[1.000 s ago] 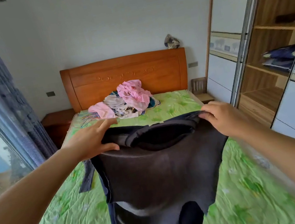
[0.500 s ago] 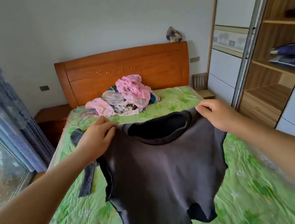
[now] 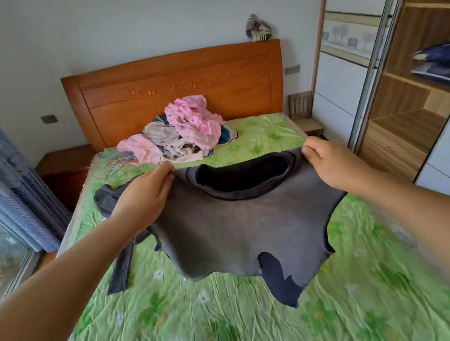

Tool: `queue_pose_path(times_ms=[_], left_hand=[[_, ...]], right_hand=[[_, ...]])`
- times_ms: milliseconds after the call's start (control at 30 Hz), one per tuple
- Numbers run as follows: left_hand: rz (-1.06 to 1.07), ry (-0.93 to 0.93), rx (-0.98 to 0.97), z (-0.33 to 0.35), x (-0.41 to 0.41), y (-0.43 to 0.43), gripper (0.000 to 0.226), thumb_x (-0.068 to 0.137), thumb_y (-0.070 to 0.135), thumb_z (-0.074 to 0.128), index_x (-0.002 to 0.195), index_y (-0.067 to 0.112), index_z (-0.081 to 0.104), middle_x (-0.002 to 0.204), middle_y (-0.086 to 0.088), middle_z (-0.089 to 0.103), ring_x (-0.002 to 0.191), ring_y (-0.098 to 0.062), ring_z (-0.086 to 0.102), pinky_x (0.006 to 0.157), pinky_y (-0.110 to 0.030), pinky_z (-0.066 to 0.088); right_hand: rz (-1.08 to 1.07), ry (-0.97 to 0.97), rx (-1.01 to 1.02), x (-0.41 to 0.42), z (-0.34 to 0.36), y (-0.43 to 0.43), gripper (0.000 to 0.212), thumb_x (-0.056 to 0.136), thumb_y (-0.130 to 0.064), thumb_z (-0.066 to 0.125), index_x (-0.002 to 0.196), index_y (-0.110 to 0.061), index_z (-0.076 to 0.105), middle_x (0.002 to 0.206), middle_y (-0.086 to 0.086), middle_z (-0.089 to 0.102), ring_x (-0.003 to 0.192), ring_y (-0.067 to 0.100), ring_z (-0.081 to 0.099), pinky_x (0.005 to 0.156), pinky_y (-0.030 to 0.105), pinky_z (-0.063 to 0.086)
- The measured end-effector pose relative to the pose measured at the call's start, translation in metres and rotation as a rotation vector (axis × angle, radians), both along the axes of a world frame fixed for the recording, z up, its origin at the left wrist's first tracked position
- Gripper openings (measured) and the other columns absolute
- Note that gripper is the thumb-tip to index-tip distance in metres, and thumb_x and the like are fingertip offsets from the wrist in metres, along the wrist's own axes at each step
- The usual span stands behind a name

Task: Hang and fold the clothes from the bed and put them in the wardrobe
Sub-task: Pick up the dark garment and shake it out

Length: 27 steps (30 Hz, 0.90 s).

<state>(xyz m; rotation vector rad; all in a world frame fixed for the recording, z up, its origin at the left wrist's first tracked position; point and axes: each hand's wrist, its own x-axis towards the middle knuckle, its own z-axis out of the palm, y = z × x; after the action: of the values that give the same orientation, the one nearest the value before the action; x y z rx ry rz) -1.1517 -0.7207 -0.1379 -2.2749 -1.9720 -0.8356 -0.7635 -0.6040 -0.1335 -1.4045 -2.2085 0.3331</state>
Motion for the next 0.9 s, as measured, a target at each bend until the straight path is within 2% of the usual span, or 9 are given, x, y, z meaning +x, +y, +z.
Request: queue_pose_path(times_ms=[133, 233, 367, 500, 567, 633, 733, 833, 900], left_hand=[[0.071, 0.108, -0.037, 0.002, 0.003, 0.001, 0.009, 0.102, 0.039, 0.048, 0.100, 0.030, 0.047, 0.090, 0.004, 0.060, 0.086, -0.030, 0.060, 0.069, -0.043, 0.048], [0.111, 0.158, -0.110, 0.008, 0.010, 0.008, 0.021, 0.101, 0.043, 0.050, 0.107, 0.023, 0.056, 0.102, -0.001, 0.066, 0.094, -0.029, 0.061, 0.077, -0.045, 0.050], [0.177, 0.181, -0.141, 0.011, 0.021, 0.018, 0.027, 0.101, 0.043, 0.048, 0.108, 0.020, 0.058, 0.103, -0.004, 0.067, 0.096, -0.029, 0.062, 0.082, -0.047, 0.051], [0.207, 0.166, -0.144, 0.007, 0.021, 0.026, 0.018, 0.102, 0.042, 0.048, 0.098, 0.026, 0.053, 0.095, 0.003, 0.062, 0.090, -0.025, 0.059, 0.075, -0.042, 0.049], [0.205, 0.160, -0.149, 0.004, 0.019, 0.031, 0.015, 0.103, 0.041, 0.047, 0.093, 0.029, 0.048, 0.088, 0.007, 0.055, 0.085, -0.023, 0.056, 0.069, -0.038, 0.044], [0.201, 0.148, -0.138, 0.002, 0.016, 0.037, 0.015, 0.103, 0.040, 0.048, 0.091, 0.031, 0.046, 0.085, 0.009, 0.053, 0.082, -0.021, 0.054, 0.067, -0.036, 0.039], [0.201, 0.119, -0.121, -0.004, 0.010, 0.045, 0.013, 0.103, 0.037, 0.049, 0.090, 0.034, 0.045, 0.084, 0.009, 0.053, 0.079, -0.018, 0.052, 0.067, -0.035, 0.036], [0.203, 0.122, -0.147, -0.012, 0.002, 0.057, 0.013, 0.103, 0.038, 0.049, 0.093, 0.030, 0.048, 0.086, 0.007, 0.053, 0.078, -0.019, 0.050, 0.069, -0.038, 0.041], [0.213, 0.140, -0.166, -0.018, -0.004, 0.069, 0.016, 0.103, 0.038, 0.048, 0.096, 0.024, 0.051, 0.085, 0.007, 0.051, 0.077, -0.018, 0.048, 0.068, -0.037, 0.037]], right_hand=[[0.144, -0.190, 0.113, 0.020, 0.001, 0.019, 0.026, 0.106, -0.037, 0.043, 0.096, -0.017, 0.056, 0.062, -0.013, 0.042, 0.062, 0.025, 0.049, 0.053, 0.036, 0.029], [0.213, -0.237, 0.169, 0.027, 0.002, 0.036, 0.027, 0.105, -0.041, 0.041, 0.096, -0.018, 0.054, 0.063, -0.007, 0.043, 0.068, 0.034, 0.058, 0.054, 0.038, 0.036], [0.260, -0.236, 0.204, 0.027, 0.001, 0.055, 0.030, 0.100, -0.053, 0.046, 0.094, -0.026, 0.055, 0.072, -0.001, 0.058, 0.072, 0.030, 0.058, 0.055, 0.037, 0.043], [0.319, -0.230, 0.196, 0.023, -0.003, 0.071, 0.030, 0.100, -0.051, 0.049, 0.086, -0.026, 0.057, 0.069, -0.004, 0.055, 0.070, 0.028, 0.057, 0.051, 0.033, 0.032], [0.313, -0.232, 0.200, 0.017, -0.006, 0.079, 0.028, 0.102, -0.044, 0.049, 0.088, -0.022, 0.058, 0.075, 0.004, 0.062, 0.074, 0.034, 0.060, 0.055, 0.037, 0.039], [0.290, -0.225, 0.191, 0.010, -0.009, 0.086, 0.032, 0.103, -0.044, 0.046, 0.086, -0.020, 0.055, 0.077, 0.009, 0.063, 0.074, 0.035, 0.060, 0.060, 0.043, 0.048], [0.278, -0.226, 0.172, 0.001, -0.014, 0.099, 0.042, 0.100, -0.056, 0.035, 0.078, -0.022, 0.049, 0.076, 0.010, 0.063, 0.074, 0.035, 0.059, 0.063, 0.047, 0.050], [0.280, -0.269, 0.132, -0.008, -0.023, 0.119, 0.060, 0.092, -0.069, 0.022, 0.088, -0.022, 0.058, 0.086, 0.011, 0.068, 0.082, 0.036, 0.062, 0.069, 0.048, 0.052], [0.296, -0.332, 0.129, -0.014, -0.030, 0.135, 0.072, 0.082, -0.084, 0.013, 0.092, -0.028, 0.057, 0.088, 0.005, 0.068, 0.083, 0.033, 0.062, 0.068, 0.044, 0.052]])
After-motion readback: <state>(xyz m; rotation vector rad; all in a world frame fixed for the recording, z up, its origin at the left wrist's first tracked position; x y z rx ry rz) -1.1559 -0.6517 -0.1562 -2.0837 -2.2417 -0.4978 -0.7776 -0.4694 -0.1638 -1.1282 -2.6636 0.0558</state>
